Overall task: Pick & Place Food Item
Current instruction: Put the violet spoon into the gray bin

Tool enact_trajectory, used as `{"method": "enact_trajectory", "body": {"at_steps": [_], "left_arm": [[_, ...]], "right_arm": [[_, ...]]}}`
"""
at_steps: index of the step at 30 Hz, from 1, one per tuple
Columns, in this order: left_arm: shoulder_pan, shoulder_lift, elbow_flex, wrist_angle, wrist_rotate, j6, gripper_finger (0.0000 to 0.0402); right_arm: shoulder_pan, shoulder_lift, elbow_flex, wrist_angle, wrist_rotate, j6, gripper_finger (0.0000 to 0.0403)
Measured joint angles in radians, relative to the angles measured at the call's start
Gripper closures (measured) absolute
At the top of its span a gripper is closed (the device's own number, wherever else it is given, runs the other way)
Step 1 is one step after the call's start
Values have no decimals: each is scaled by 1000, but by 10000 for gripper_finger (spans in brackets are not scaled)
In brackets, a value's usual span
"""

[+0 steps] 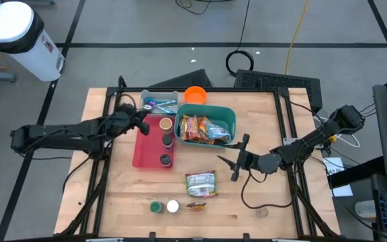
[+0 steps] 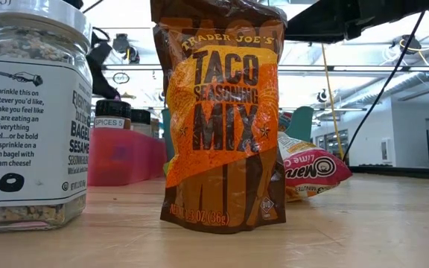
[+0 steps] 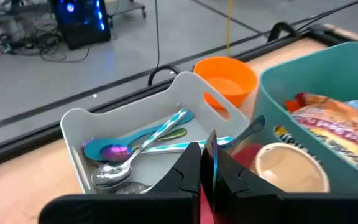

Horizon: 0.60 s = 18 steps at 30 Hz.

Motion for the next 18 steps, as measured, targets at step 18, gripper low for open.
{"method": "enact_trajectory", "body": {"at_steps": [18], "left_arm": [[119, 200, 1, 254, 33, 73, 396]], "right_arm": [[0, 0, 0, -22, -1, 17, 218]]}}
